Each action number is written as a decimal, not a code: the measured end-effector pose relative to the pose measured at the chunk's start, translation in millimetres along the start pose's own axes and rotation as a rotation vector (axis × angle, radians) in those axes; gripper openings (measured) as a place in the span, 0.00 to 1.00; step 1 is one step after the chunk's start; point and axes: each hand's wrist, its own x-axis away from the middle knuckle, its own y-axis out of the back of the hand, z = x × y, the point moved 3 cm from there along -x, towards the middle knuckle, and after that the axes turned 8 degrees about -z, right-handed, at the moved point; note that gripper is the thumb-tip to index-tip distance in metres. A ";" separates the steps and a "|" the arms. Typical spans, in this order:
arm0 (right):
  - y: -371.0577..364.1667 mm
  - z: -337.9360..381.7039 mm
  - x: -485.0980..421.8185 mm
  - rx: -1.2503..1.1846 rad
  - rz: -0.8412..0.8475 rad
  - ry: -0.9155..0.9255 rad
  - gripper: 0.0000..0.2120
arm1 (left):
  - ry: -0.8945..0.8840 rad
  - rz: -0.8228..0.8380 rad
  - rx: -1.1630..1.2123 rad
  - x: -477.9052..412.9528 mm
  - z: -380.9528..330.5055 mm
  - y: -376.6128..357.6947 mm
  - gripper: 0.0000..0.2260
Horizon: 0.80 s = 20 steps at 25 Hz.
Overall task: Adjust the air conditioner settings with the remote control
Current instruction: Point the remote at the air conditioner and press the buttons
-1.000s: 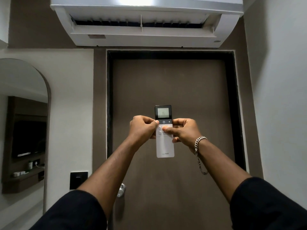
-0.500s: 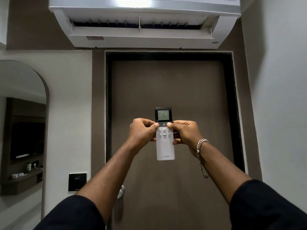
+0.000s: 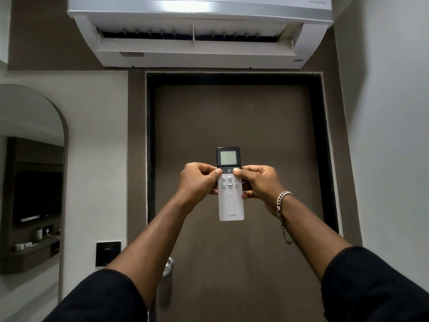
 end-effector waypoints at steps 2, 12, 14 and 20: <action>0.0 1.1 0.4 0.007 -0.002 0.019 0.10 | -0.012 0.008 0.007 0.6 -2.6 1.0 0.05; -1.2 1.4 -1.6 -0.006 -0.015 0.020 0.14 | -0.017 0.012 0.029 0.1 -4.9 5.1 0.08; -2.0 0.6 -0.9 -0.007 -0.016 0.020 0.14 | -0.014 0.015 0.030 0.2 -3.8 5.7 0.08; -2.9 -0.1 -0.7 0.008 -0.008 0.033 0.13 | -0.009 0.020 0.023 -0.4 -0.6 5.9 0.09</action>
